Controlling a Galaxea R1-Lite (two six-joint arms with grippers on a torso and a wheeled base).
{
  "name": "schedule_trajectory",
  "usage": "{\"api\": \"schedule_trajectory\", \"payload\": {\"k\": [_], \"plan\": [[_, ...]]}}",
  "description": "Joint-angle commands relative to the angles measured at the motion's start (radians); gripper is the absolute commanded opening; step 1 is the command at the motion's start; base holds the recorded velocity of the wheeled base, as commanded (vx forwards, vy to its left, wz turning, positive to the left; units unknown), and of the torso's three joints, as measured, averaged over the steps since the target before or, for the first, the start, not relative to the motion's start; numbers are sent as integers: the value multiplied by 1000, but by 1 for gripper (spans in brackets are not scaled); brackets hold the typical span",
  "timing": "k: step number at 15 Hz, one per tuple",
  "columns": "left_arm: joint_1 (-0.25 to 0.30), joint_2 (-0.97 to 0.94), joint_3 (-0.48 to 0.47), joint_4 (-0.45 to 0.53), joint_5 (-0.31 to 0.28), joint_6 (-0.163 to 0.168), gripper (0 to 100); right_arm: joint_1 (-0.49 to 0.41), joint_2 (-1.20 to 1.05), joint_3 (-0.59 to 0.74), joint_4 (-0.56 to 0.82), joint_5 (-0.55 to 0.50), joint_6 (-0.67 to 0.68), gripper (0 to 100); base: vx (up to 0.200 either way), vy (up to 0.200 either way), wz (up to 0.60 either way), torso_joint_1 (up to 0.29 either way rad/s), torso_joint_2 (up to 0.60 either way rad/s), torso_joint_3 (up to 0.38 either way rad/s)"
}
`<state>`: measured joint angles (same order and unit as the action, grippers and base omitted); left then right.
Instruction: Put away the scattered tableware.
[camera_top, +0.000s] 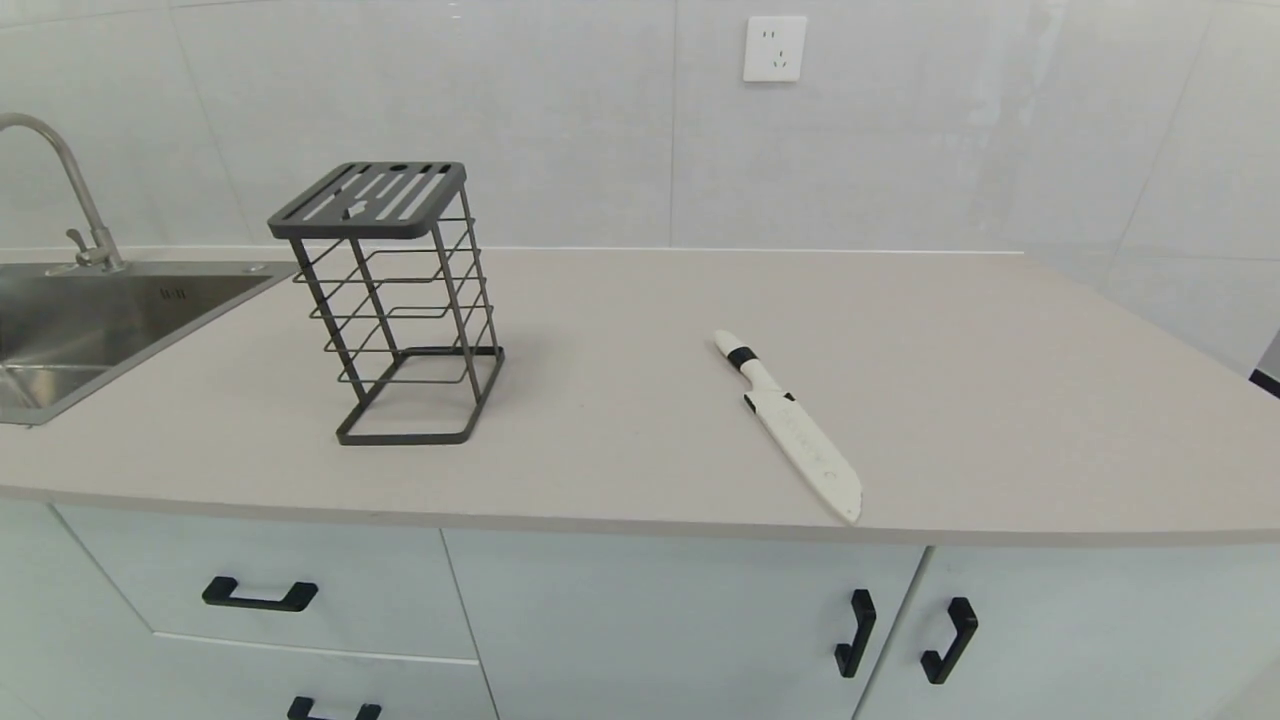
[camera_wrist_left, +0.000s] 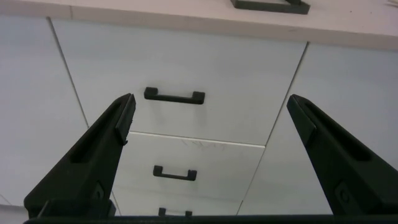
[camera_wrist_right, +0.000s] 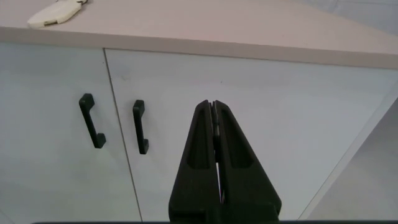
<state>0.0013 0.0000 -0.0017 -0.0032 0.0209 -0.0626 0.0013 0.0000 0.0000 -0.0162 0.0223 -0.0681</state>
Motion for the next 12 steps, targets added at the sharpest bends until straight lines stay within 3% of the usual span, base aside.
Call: {"api": "schedule_trajectory", "payload": {"k": [1,7,12], "plan": [[0,2,0,-1,1,0,100,0,2,0,-1,1,1,0,0,0,0,66,-359,-286],[0,2,0,-1,1,0,100,0,2,0,-1,2,1,0,0,0,0,108,-433,-329],[0,2,0,0,1,0,100,0,2,0,-1,1,1,0,0,0,-120,28,-85,-64]]}}
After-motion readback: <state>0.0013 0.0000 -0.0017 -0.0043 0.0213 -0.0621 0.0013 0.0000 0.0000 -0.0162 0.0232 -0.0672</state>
